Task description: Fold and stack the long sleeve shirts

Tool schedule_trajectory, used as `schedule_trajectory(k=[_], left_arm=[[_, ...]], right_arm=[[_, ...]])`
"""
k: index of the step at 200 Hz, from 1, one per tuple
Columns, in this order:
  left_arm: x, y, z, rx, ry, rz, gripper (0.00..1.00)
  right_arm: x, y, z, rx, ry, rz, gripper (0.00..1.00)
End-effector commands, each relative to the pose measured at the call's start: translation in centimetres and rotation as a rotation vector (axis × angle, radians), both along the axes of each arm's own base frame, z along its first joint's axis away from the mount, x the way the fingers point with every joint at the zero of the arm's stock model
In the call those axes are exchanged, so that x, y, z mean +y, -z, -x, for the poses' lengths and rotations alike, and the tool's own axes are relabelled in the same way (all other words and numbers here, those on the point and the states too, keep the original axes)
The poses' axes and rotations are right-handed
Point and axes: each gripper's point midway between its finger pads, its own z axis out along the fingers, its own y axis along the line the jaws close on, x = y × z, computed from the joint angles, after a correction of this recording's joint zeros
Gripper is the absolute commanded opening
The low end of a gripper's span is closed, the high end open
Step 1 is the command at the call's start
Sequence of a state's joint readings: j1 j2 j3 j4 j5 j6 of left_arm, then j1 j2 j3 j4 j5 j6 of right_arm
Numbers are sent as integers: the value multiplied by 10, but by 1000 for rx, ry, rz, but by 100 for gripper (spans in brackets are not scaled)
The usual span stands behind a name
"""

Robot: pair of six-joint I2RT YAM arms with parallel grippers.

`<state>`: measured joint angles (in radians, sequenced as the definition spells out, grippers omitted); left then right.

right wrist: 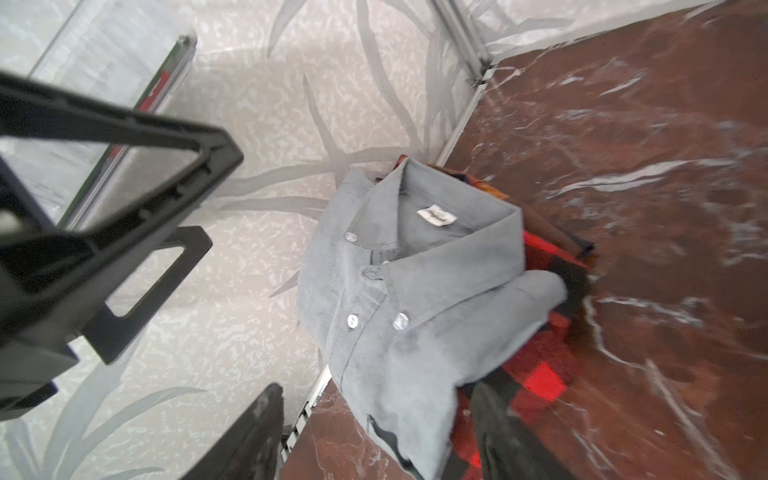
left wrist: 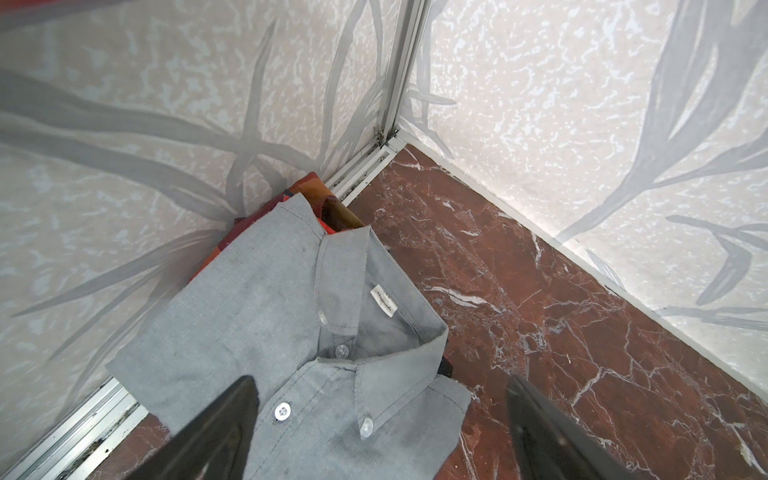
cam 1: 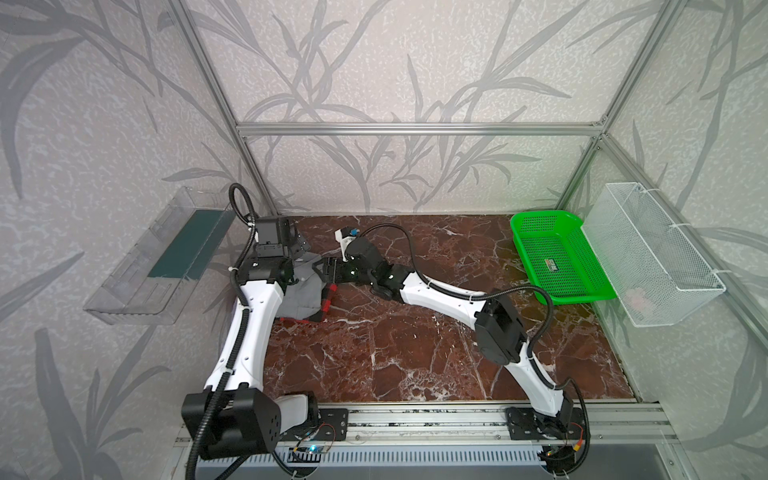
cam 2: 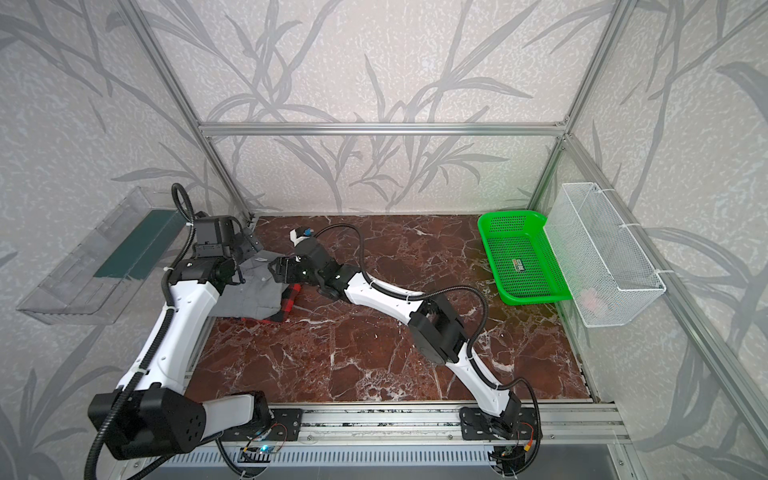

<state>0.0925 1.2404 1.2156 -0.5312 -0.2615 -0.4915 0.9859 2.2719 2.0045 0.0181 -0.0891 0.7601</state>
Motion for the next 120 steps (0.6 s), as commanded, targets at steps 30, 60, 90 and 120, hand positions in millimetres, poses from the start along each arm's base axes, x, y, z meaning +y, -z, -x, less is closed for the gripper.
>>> schedule_trajectory(k=[30,60,90,120], left_arm=[[-9,-7,15,-174,-5,45,99],[-14,7,27,-202,1,46,99],[-2,14,49,-224,-67,-37,99],[-2,14,64,-240,-88,-95,99]], right_arm=[[-98,-91,-7,-425,136,247,76],[-180,-130,3,-579,233,318,99],[-265,-143,19,-568,330,324,99],[-329,-129,46,-456,362,300,99]])
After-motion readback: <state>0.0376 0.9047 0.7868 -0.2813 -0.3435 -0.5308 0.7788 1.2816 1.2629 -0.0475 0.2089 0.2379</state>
